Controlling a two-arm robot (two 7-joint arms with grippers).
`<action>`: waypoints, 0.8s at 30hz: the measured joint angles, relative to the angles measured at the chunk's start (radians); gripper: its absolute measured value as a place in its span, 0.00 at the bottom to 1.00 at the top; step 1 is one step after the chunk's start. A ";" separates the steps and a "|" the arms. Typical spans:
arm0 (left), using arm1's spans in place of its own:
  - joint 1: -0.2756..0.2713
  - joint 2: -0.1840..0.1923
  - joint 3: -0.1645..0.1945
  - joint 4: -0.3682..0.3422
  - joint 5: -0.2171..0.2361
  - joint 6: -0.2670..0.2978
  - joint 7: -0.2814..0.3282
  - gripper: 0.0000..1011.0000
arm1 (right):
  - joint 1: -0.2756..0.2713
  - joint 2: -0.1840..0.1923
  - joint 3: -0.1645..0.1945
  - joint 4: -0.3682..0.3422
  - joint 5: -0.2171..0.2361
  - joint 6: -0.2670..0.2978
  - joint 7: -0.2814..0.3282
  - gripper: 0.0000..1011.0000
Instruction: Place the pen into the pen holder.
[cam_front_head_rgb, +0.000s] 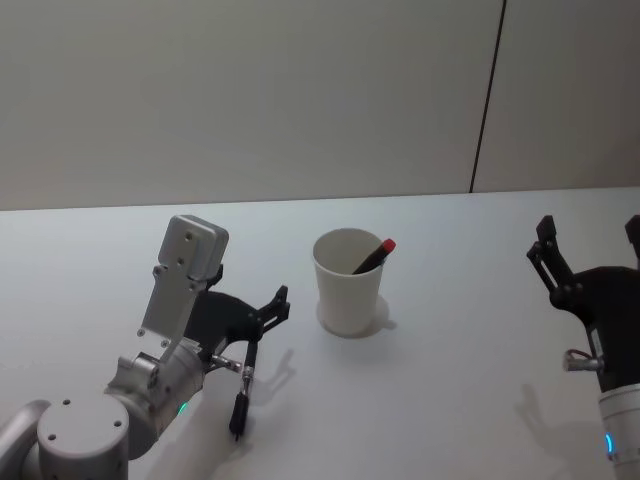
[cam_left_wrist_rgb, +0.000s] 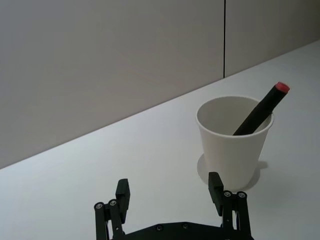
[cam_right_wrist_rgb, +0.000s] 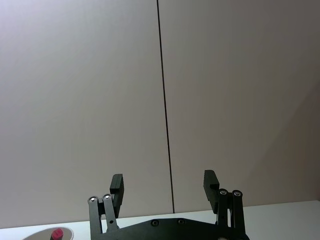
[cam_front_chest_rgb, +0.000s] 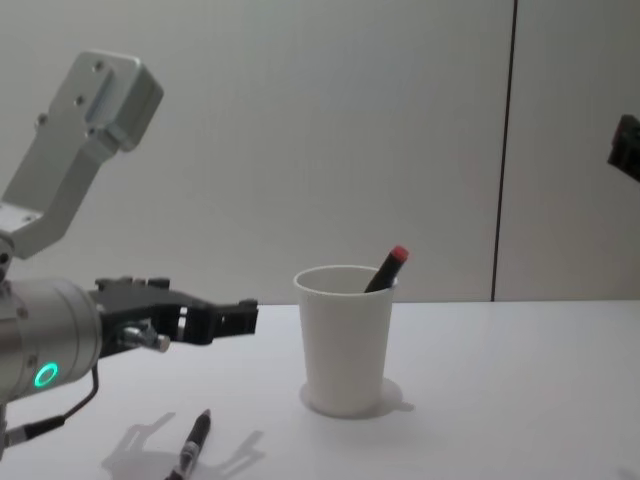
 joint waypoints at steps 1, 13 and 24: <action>0.000 0.000 -0.001 0.000 -0.003 0.009 0.001 0.99 | 0.000 0.000 0.000 0.000 0.000 0.000 0.000 0.99; 0.012 -0.005 -0.010 -0.023 -0.056 0.173 0.057 0.99 | -0.001 0.000 0.000 0.000 0.000 0.000 -0.001 0.99; 0.024 -0.026 -0.014 -0.046 -0.097 0.319 0.139 0.99 | -0.001 0.000 0.000 0.000 0.000 0.000 -0.001 0.99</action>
